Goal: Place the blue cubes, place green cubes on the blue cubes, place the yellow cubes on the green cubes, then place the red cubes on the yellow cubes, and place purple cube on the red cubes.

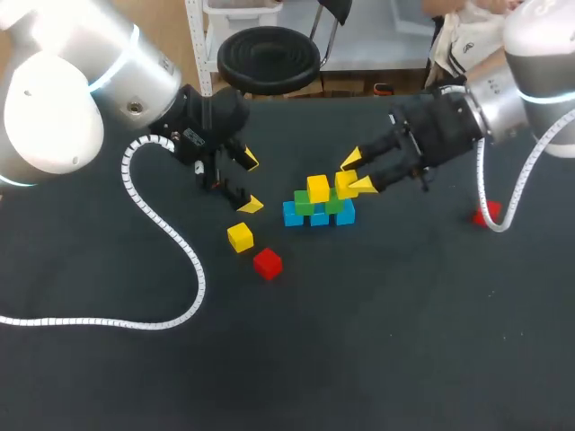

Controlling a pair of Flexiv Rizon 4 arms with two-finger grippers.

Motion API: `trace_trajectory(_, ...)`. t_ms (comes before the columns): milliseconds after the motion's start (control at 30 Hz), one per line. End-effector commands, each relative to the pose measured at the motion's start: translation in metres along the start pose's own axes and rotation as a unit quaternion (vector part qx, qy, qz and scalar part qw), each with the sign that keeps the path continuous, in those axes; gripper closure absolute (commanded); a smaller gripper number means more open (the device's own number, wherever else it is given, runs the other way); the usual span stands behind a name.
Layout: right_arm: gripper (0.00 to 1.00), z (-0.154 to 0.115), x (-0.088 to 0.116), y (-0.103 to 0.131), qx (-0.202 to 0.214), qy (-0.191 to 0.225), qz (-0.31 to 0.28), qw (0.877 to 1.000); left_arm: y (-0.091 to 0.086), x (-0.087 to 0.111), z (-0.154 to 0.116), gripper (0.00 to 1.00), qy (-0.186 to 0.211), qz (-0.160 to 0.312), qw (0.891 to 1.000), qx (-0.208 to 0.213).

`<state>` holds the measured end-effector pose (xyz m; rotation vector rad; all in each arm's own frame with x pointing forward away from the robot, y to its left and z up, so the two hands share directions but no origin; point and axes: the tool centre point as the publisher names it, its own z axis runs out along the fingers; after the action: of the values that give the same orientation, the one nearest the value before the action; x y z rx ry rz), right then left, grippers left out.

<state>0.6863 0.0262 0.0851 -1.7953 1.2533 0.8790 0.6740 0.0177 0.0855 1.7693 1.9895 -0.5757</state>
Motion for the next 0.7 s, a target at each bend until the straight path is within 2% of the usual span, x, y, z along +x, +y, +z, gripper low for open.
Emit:
trace_trajectory(33, 1.00, 0.0039, 0.0069, -0.0051, -0.006, -0.006, 0.003, 1.000, 0.0003, 0.0010, -0.0002, 0.00, -0.001, 0.001, 1.000, 0.000)
trace_trajectory(700, 1.00, 0.0124, 0.0092, -0.0023, 0.001, 0.001, 0.013, 1.000, 0.0003, 0.0010, -0.0002, 0.00, -0.001, 0.001, 1.000, 0.000)
